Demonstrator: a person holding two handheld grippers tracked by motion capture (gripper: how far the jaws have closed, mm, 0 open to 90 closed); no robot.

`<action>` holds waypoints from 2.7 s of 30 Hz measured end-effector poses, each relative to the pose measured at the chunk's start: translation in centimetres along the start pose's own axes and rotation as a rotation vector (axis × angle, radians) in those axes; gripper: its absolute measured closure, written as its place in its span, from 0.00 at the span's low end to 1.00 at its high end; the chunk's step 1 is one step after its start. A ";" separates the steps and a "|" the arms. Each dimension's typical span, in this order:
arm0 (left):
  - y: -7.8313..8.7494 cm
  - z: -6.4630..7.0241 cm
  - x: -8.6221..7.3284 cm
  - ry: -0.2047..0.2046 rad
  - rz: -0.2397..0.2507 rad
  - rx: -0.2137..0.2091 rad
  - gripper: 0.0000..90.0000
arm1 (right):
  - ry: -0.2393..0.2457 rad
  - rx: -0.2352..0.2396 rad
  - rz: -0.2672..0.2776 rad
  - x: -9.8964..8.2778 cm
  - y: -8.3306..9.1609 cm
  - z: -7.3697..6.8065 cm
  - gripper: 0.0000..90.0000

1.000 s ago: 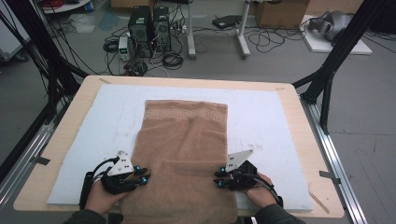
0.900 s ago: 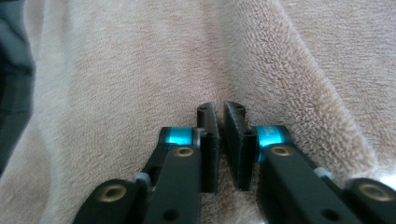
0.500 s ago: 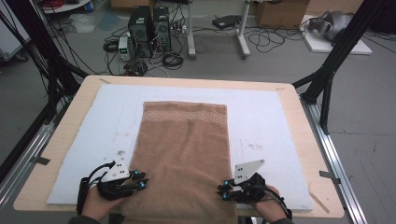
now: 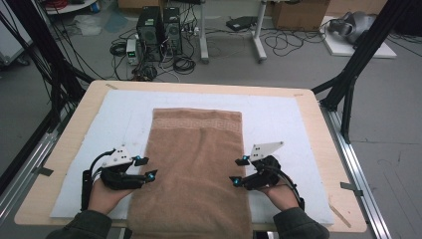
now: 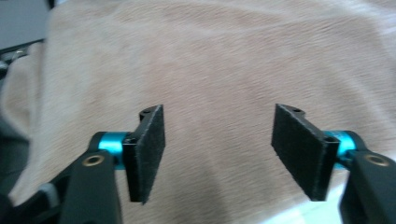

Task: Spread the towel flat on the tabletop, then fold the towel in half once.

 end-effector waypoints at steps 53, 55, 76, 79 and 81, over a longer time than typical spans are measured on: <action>-4.7 -5.5 5.1 0.007 -0.016 0.108 0.41 | -0.038 -0.105 -0.063 4.6 -3.1 8.1 0.31; -5.3 -6.0 5.4 0.013 -0.019 0.119 0.41 | -0.047 -0.115 -0.042 4.7 -3.3 8.9 0.32; -8.3 -9.0 2.9 0.056 -0.099 0.170 0.49 | -0.082 -0.194 -0.112 2.7 -5.6 12.0 0.39; -9.0 -9.6 2.2 0.066 -0.127 0.178 0.51 | -0.085 -0.206 -0.125 2.4 -5.8 12.4 0.41; -9.4 -10.0 1.7 0.075 -0.153 0.193 0.53 | -0.093 -0.211 -0.127 2.1 -5.9 12.7 0.44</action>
Point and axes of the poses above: each handheld gripper's, and its own axes: y roughly backward along the jaws, x roughly out of its top, z roughly to its right, the point moved 3 cm from there along -y, roughly forward along the jaws, and after that the axes turned 9 degrees about z, right-handed, at the moved point
